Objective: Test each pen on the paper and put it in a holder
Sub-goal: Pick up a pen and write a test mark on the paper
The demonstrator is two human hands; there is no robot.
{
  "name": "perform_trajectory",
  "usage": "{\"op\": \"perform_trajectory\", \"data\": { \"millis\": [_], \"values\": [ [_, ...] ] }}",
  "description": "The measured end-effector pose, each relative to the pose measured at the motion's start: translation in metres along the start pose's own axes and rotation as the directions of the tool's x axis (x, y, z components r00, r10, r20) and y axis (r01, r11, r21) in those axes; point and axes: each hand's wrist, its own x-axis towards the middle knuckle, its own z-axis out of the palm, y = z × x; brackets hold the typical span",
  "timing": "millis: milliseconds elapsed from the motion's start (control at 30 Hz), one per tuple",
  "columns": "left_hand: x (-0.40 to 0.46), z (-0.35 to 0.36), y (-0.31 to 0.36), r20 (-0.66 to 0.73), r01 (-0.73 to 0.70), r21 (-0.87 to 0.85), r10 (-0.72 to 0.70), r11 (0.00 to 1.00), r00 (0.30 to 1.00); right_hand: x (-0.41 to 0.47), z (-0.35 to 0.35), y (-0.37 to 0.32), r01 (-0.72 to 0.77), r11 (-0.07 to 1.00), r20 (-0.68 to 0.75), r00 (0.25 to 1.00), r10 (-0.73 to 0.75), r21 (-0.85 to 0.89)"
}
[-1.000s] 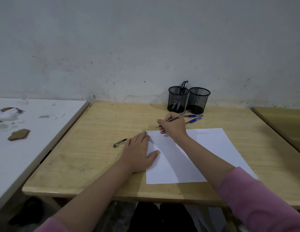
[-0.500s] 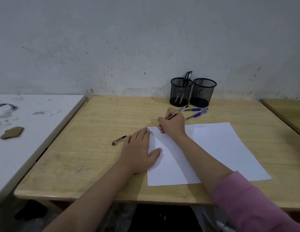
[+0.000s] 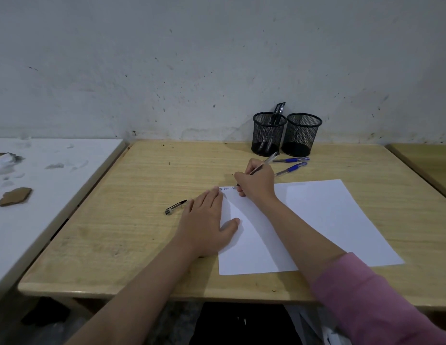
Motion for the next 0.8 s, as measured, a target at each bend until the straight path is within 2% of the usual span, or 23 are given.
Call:
{"op": "perform_trajectory", "data": {
  "millis": [800],
  "values": [
    [-0.0006, -0.0025, 0.0000, 0.014, 0.003, -0.022, -0.003, 1.000, 1.000, 0.0046, 0.0015, 0.0036, 0.016, 1.000, -0.073, 0.997, -0.018, -0.023]
  ]
}}
